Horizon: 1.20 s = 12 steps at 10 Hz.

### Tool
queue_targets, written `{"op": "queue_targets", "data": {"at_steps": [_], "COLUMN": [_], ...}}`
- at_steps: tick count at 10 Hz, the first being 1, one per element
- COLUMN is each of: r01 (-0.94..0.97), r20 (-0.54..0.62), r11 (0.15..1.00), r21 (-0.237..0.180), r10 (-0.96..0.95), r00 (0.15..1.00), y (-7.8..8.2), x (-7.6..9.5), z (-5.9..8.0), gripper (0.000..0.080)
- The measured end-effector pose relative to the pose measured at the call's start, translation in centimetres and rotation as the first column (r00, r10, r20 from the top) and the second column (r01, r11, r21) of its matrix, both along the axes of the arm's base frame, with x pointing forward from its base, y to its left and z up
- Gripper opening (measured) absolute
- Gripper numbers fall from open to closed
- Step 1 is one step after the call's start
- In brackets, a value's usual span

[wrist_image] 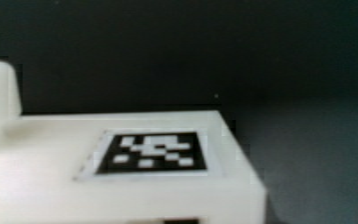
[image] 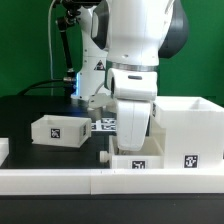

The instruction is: Assemble drawer

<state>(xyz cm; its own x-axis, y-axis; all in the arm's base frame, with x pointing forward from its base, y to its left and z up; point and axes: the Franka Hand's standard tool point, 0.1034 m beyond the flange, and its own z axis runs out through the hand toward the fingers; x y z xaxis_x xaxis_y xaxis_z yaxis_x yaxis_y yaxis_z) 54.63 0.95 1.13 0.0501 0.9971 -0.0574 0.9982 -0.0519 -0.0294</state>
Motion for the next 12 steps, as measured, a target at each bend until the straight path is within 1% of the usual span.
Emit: {"op": "queue_targets", "data": {"at_steps": [3, 8, 9, 10, 11, 12], "r01": [-0.041, -0.031, -0.018, -0.012, -0.009, -0.003], "r20": [0.001, 0.000, 0.001, 0.006, 0.005, 0.002], "r11": [0.999, 1.000, 1.000, 1.000, 1.000, 1.000], "r21": [-0.003, -0.003, -0.004, -0.005, -0.008, -0.011], "r10": [0.041, 0.031, 0.018, 0.012, 0.009, 0.004], "r00": [0.999, 1.000, 1.000, 1.000, 1.000, 1.000], "y": [0.1, 0.0, 0.0, 0.0, -0.1, -0.1], "x": [0.2, 0.1, 0.1, 0.3, 0.4, 0.5], "z": [0.1, 0.0, 0.3, 0.9, 1.6, 2.3], "gripper": [0.0041, 0.0045, 0.0246, 0.0246, 0.0429, 0.0568]}}
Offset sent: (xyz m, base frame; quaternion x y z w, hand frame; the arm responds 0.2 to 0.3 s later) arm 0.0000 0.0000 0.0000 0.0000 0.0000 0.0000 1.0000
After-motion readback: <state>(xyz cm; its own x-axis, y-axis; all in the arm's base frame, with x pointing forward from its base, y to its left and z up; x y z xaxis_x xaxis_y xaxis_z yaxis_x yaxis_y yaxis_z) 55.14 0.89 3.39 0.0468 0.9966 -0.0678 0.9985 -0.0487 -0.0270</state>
